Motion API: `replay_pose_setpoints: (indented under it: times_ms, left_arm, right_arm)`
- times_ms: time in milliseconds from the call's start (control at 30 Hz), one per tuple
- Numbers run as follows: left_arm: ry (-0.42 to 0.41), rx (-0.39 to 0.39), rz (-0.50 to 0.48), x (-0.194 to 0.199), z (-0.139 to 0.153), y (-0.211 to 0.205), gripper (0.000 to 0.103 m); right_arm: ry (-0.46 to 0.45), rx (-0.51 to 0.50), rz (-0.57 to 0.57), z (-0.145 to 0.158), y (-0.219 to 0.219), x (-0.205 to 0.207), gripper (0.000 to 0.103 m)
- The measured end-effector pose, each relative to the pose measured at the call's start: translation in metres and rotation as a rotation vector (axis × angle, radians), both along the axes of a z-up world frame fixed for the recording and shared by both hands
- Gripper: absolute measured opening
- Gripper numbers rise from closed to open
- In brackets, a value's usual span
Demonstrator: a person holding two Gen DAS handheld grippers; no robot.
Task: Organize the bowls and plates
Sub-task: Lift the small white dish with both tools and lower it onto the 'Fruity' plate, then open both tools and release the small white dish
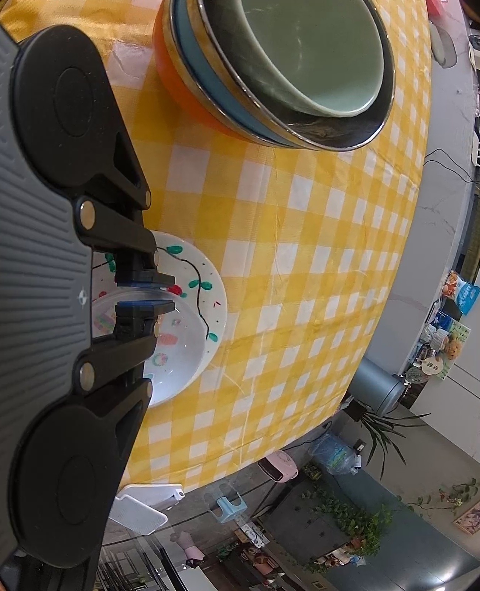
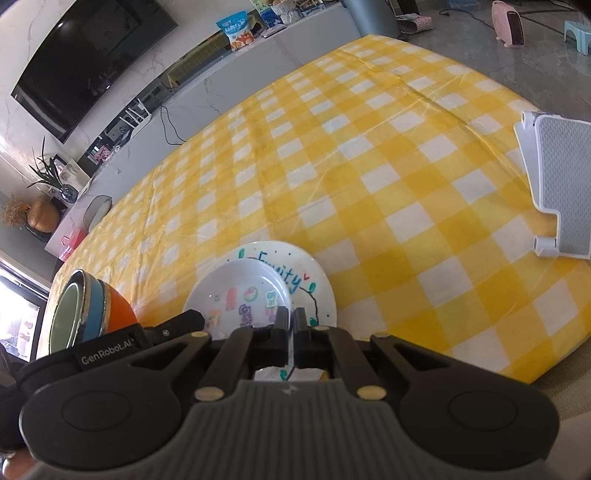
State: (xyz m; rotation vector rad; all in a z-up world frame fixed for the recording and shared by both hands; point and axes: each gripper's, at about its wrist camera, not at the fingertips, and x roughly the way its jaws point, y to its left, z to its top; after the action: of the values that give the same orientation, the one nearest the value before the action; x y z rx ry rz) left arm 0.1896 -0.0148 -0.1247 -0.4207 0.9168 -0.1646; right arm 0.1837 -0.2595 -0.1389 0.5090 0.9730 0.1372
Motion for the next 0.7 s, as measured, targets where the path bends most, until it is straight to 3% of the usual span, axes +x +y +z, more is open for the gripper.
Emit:
replay_pose_setpoints:
  times_ms: [467, 700]
  left_arm:
    - [0.009, 0.014, -0.005, 0.002, -0.002, 0.0, 0.007]
    - [0.002, 0.057, -0.038, 0.002, 0.001, -0.009, 0.016]
  right_arm:
    - [0.023, -0.005, 0.01, -0.005, 0.005, 0.006, 0.0]
    - [0.022, -0.005, -0.002, -0.005, 0.005, 0.004, 0.0]
